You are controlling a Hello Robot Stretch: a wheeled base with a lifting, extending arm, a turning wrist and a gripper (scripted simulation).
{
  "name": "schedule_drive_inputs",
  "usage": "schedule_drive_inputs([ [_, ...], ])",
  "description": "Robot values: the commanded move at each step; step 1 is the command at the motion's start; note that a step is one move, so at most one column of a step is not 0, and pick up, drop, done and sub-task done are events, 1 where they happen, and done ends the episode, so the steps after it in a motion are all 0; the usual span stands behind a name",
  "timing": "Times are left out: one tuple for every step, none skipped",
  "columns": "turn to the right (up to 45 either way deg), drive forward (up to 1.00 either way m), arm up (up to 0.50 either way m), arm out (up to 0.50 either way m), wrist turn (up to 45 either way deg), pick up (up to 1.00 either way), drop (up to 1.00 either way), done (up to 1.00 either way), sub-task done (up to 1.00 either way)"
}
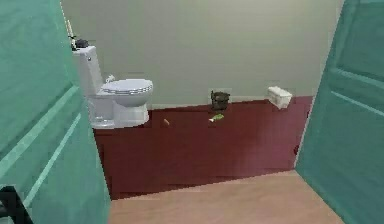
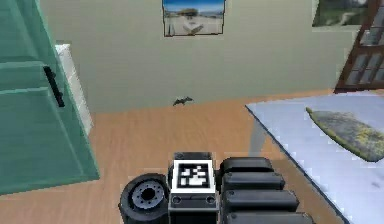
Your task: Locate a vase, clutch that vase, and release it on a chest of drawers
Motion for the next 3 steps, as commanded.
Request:
schedule_drive_inputs([
  [0.0,0.15,0.0,0.0,0.0,0.0,0.0,0.0,0.0],
  [45.0,0.0,0.0,0.0,0.0,0.0,0.0,0.0,0.0],
  [39.0,0.0,0.0,0.0,0.0,0.0,0.0,0.0,0.0],
])
